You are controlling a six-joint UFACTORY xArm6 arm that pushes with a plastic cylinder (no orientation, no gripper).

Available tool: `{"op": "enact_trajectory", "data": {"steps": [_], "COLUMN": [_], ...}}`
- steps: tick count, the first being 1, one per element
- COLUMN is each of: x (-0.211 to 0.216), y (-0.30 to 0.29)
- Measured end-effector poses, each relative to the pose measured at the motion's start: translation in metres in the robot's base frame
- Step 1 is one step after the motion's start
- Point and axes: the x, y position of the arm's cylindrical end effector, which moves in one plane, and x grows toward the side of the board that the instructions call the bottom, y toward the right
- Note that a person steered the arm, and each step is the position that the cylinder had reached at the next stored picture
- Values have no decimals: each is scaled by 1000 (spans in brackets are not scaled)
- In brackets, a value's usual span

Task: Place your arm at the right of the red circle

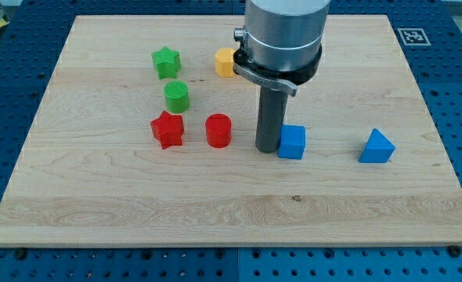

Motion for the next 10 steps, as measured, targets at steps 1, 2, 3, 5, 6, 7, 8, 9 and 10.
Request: {"op": "enact_trajectory", "data": {"steps": [1, 2, 3, 5, 6, 7, 8, 9, 10], "x": [0, 0, 0, -21, -35, -35, -35, -29, -15], "y": [10, 28, 44, -16, -17, -17, -17, -17, -17]}}
